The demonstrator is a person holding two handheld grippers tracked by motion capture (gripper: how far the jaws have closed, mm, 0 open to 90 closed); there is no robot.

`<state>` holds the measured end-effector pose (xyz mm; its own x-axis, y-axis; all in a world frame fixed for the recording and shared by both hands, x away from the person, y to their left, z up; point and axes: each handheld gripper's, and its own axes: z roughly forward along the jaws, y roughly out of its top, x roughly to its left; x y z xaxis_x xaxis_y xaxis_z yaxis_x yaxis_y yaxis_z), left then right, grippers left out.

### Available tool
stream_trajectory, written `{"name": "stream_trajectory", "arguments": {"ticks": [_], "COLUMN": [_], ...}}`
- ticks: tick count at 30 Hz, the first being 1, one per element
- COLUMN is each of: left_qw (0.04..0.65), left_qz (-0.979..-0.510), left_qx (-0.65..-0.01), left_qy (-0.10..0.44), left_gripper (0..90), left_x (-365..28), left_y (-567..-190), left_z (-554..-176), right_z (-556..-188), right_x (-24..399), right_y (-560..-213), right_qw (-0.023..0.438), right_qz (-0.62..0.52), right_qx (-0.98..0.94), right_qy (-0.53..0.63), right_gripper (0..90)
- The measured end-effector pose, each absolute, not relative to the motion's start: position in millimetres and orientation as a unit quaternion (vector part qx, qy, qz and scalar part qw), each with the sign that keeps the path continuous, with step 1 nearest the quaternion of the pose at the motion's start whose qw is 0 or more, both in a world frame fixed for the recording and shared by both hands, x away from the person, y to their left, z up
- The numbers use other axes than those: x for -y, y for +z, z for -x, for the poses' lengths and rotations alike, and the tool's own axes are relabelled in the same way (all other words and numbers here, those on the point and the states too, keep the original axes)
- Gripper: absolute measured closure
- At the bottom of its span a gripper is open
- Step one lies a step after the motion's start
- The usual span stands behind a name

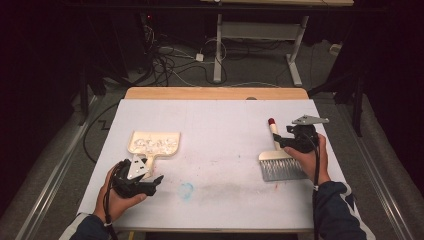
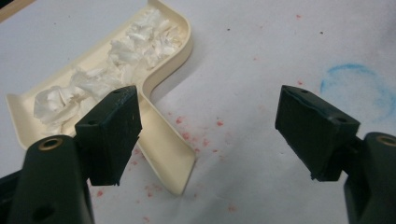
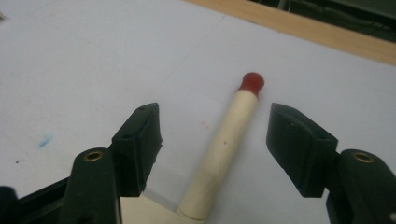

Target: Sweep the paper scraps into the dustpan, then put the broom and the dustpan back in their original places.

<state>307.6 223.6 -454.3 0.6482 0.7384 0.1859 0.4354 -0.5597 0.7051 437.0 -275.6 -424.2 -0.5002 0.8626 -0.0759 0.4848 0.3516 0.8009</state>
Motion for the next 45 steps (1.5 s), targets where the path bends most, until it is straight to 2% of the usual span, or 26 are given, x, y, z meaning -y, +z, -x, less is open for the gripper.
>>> {"name": "stream_trajectory", "arguments": {"ticks": [12, 23, 27, 35, 45], "left_qw": [0.325, 0.327, 0.323, 0.32, 0.321], "left_qz": [-0.846, -0.847, -0.85, -0.853, -0.851], "left_qx": [-0.332, -0.327, -0.325, -0.316, -0.319], "left_qy": [0.262, 0.263, 0.261, 0.266, 0.268], "left_gripper": [22.4, 22.3, 22.2, 21.7, 21.6], "left_x": [-226, -224, -223, -218, -219], "left_y": [-453, -454, -455, -454, -453], "left_z": [-306, -308, -307, -306, -305], "right_z": [-419, -406, -401, -388, -373], "right_x": [275, 270, 265, 256, 256], "right_y": [-404, -393, -390, -387, -385], "right_qw": [0.294, 0.304, 0.321, 0.318, 0.334], "right_qz": [-0.41, -0.393, -0.385, -0.368, -0.35], "right_qx": [-0.748, -0.734, -0.738, -0.746, -0.75], "right_qy": [0.431, 0.462, 0.451, 0.455, 0.451], "right_gripper": [24.1, 22.0, 21.4, 20.2, 20.3]}}
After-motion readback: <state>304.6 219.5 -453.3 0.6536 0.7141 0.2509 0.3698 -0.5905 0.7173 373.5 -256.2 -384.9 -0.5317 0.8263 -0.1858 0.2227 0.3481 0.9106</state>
